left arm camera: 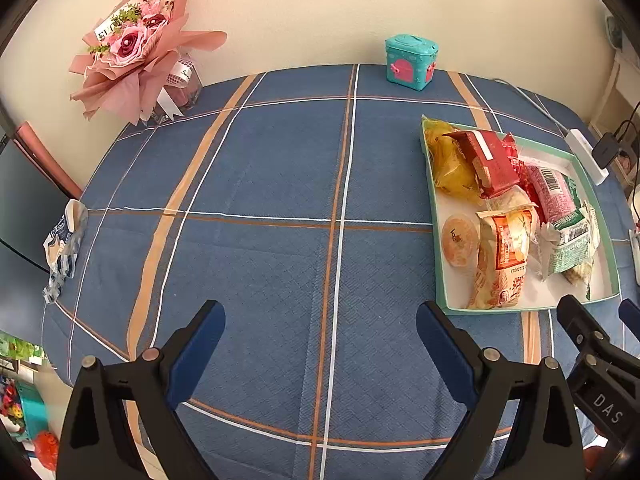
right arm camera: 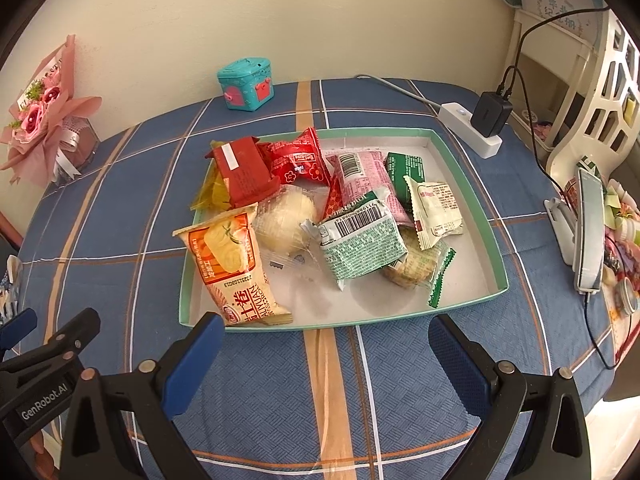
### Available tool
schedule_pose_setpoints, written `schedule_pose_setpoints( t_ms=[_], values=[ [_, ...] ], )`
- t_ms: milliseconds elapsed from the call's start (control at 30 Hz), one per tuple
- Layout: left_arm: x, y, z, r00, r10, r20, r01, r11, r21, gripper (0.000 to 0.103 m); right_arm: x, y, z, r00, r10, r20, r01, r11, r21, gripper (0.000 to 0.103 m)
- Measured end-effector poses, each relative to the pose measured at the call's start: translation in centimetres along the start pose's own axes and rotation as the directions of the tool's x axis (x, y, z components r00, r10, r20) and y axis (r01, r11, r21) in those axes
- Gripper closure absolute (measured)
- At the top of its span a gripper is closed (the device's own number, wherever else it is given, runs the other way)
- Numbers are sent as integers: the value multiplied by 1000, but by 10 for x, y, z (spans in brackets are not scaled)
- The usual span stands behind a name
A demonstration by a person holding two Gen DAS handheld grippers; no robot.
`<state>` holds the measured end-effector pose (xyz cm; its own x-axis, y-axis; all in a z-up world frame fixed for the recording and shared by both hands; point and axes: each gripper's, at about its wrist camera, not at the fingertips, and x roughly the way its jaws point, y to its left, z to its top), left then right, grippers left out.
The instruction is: Organize snacks
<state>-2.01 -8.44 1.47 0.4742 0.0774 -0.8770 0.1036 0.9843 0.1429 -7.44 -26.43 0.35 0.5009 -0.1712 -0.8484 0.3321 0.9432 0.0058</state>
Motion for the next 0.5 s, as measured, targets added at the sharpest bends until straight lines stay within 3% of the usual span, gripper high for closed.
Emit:
schedule_pose_setpoints(
  t_ms=[233, 500],
  values=[
    [-1, 1, 0, 1000, -8, 4, 8, 1000, -5, 6, -1, 3, 0, 1000, 0, 2, 0, 1000, -8, 0],
    [-5, 2, -2, 999, 40, 25, -40, 999, 2, 6, -1, 4, 0, 1000, 2, 3, -2, 1000, -11, 0]
  ],
)
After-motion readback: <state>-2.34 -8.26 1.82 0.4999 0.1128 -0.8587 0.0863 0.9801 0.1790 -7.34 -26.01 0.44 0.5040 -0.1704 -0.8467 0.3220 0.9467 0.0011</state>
